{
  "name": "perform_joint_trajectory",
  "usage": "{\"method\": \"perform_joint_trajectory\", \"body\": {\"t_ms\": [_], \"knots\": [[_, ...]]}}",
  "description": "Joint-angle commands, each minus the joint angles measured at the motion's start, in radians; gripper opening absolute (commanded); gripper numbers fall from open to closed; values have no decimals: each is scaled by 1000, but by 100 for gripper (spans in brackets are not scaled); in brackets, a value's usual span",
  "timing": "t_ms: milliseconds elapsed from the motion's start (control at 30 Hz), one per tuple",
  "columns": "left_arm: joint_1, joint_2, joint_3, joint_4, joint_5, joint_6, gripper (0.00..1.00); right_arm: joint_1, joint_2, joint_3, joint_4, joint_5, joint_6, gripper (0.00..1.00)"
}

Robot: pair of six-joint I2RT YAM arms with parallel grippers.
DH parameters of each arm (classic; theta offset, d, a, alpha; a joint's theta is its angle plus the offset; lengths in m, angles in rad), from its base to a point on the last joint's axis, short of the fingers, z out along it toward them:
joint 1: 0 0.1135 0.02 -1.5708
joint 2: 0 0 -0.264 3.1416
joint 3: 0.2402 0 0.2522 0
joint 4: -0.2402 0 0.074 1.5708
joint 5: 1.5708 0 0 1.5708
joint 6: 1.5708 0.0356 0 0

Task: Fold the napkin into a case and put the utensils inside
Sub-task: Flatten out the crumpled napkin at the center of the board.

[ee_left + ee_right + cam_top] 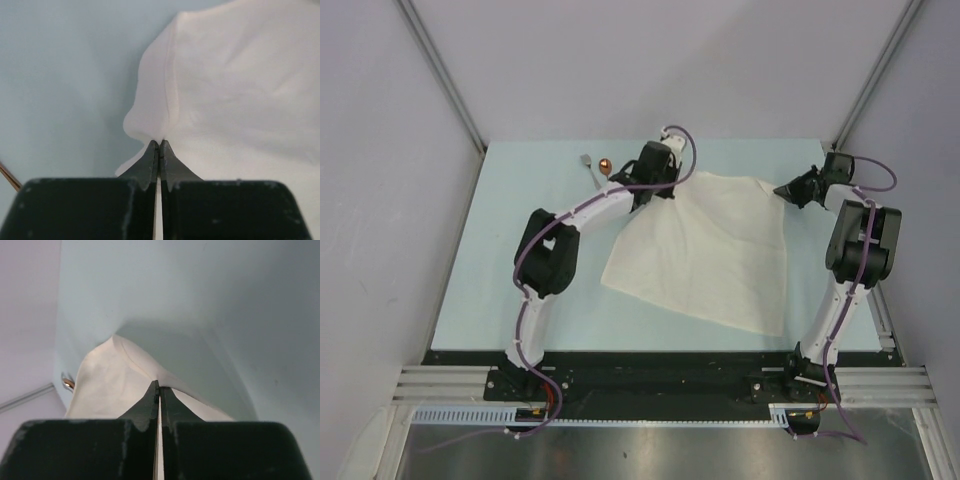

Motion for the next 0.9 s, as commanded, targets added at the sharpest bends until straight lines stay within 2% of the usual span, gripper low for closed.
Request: {"method": "perform_joint_trajectory", "body": {"t_ms": [0, 100, 200, 367, 400, 433, 467, 500, 567, 600, 667, 700, 767, 833, 867], "knots": [[77, 99, 209, 4, 120, 6, 0, -29, 107, 81, 113, -144, 137, 0], [117, 162, 278, -5, 228, -35, 1, -30, 183, 197, 73, -173, 129, 0], [143, 181, 304, 45, 297, -103, 1, -30, 225, 266, 111, -178, 120, 0], [146, 237, 353, 118, 299, -181, 2, -56, 295, 354, 203, -193, 206, 0], [148, 253, 404, 102, 280, -193, 10, -68, 321, 374, 216, -180, 217, 5], [148, 270, 430, 86, 229, -210, 18, -75, 337, 401, 199, -173, 218, 15], [148, 291, 456, 67, 192, -213, 30, -79, 358, 435, 175, -178, 194, 20], [148, 293, 496, 29, 165, -213, 35, -87, 384, 520, 76, -179, 171, 33], [146, 256, 502, 4, 63, -193, 51, -89, 381, 584, -44, -145, 61, 39], [146, 233, 480, -4, 18, -186, 68, -87, 340, 598, -150, -114, 27, 50], [146, 157, 447, -26, -64, -167, 82, -72, 287, 595, -254, 1, -51, 56], [143, 129, 409, -40, -94, -166, 82, -64, 250, 567, -352, 49, -114, 61], [140, 62, 343, -65, -128, -189, 80, -29, 126, 508, -431, 188, -153, 64], [130, -47, 179, -38, -122, -236, 75, 15, 5, 402, -468, 254, -173, 69], [124, -83, 47, -19, -105, -247, 71, 34, -31, 360, -486, 297, -176, 69]]}}
